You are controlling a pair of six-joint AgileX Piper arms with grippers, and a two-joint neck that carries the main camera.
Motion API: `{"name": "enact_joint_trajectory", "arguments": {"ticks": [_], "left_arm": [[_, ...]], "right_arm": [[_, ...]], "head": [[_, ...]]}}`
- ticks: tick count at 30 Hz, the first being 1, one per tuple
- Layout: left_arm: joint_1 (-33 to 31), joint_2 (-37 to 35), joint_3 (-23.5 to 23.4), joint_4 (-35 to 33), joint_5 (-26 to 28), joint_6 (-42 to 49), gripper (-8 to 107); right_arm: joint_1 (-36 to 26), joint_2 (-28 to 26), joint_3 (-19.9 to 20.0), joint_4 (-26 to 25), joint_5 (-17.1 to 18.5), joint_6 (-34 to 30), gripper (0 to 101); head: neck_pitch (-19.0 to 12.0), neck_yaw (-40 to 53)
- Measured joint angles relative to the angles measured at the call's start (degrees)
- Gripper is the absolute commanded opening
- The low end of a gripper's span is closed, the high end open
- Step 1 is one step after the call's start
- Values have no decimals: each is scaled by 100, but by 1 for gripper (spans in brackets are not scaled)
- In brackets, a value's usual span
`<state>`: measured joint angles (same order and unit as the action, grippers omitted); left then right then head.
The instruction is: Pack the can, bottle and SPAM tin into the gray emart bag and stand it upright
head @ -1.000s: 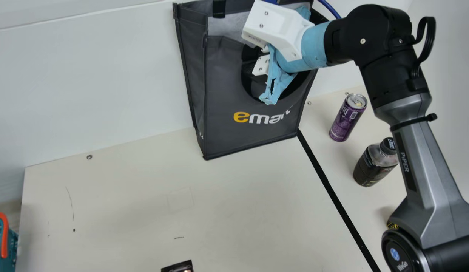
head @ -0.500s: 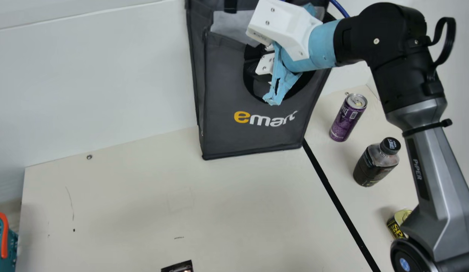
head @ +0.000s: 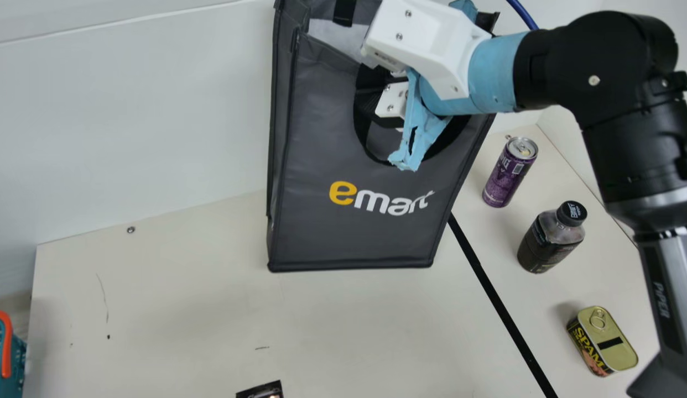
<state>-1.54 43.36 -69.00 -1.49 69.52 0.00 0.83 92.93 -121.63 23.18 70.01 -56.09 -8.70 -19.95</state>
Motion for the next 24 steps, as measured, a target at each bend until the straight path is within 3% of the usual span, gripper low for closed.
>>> {"name": "enact_joint_trajectory", "arguments": {"ticks": [24], "left_arm": [[0,0,0,0,0,0,90]], "right_arm": [[798,-1346,1069,-545,-13,342,0]], "head": [[0,0]]}}
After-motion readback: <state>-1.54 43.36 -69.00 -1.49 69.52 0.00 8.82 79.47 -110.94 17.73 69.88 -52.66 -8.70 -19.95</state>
